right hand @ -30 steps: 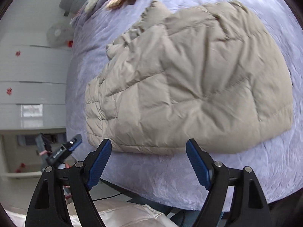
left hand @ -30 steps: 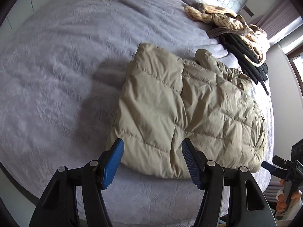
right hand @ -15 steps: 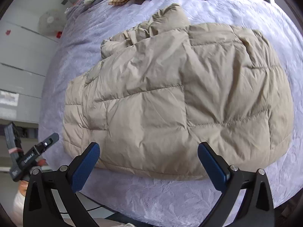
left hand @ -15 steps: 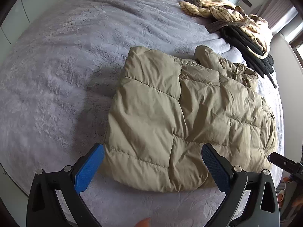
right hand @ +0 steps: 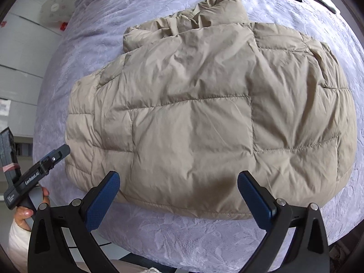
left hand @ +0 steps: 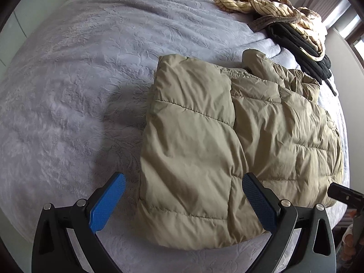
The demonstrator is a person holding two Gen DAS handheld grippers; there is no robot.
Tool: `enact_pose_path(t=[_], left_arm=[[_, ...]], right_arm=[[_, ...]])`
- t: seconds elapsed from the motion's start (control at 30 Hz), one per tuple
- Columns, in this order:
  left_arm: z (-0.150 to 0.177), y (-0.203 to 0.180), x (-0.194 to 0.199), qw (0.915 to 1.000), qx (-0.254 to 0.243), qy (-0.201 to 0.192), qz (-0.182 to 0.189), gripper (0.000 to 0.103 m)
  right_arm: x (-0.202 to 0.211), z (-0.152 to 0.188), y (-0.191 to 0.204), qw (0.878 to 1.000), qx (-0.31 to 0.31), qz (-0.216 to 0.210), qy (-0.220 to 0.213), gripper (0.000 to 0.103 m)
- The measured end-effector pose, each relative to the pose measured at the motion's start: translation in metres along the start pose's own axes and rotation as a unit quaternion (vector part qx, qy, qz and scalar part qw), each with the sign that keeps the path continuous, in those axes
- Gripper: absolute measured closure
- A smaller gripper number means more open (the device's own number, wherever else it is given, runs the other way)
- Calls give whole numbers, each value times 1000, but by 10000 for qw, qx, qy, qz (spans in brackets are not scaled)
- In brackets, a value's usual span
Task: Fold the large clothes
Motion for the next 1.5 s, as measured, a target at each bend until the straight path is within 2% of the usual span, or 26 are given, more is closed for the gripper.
enact_pose_path(t=[0.03,0.1,0.13,0.17,0.2,0.23,0.3,0.43,0.5,0.63,0.8,0.9,1.0,1.1,1.2,1.3,1.37,1.5], left_arm=[[-1,1,-2,10000,-20,30,85,0],[-4,5,-7,9995,-60,88,292,1],[-6,7,-7,9993,-68,93,356,1],[-9,10,-7,9990,-64,81,440,1],[-14,14,-7,9981,-49,68,604,1],[-17,17,-8,9972,-24,71,748,1],[-25,26,-12,9938,50,109,1109,1],[-34,38,-30,9883,179,325,1481,1],[-35,39,-41,9838,188,503,1712,1],[-36,27,-57,9771,-30,738,1996,1],[-40,2,-82,9615,-281,1139,2486,1],[-45,-15,-100,9559,-497,1336,2567,1],[-49,-24,-110,9560,-609,1457,2472,1],[-51,-26,-110,9557,-704,1444,2466,1],[-58,-25,-114,9527,-614,1477,2585,1],[-60,-26,-121,9511,-516,1501,2651,1],[-61,-29,-122,9514,-510,1483,2651,1],[-60,-29,-122,9501,-587,1537,2650,1]], right_arm=[[-2,-2,1,10000,-62,28,-21,2],[-3,-8,1,9997,-173,104,-102,15],[-4,-10,1,9995,-216,164,-132,37],[-4,-13,1,9994,-241,213,-149,68],[-5,-17,2,9992,-248,254,-172,79],[-6,-22,3,9991,-229,263,-222,83],[-7,-34,7,9988,-100,207,-421,84],[-19,-61,12,9969,245,281,-699,84],[-34,-74,6,9968,227,366,-672,85],[-65,-85,-10,9987,-139,244,-434,88],[-76,-85,-13,9989,-108,227,-383,88],[-75,-85,-16,9992,-154,120,-358,88],[-59,-85,-15,9989,-178,96,-420,88],[-26,-91,-17,9947,68,338,-973,88],[-16,-112,-30,9922,-180,236,-1209,88],[-45,-135,-45,9944,-556,59,-899,88],[-62,-145,-49,9959,-559,4,-709,89],[-39,-138,-45,9968,-267,117,-748,85]])
Point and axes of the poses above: each gripper's, at about its wrist camera, not at the fingertips, and x roughly against the way its jaws point, y to its left, z to its underside, the point moved 9 cm from there along -x, roughly the way its jaws point, and after that the axes turned 6 degrees about y, right-handed, at the moved point
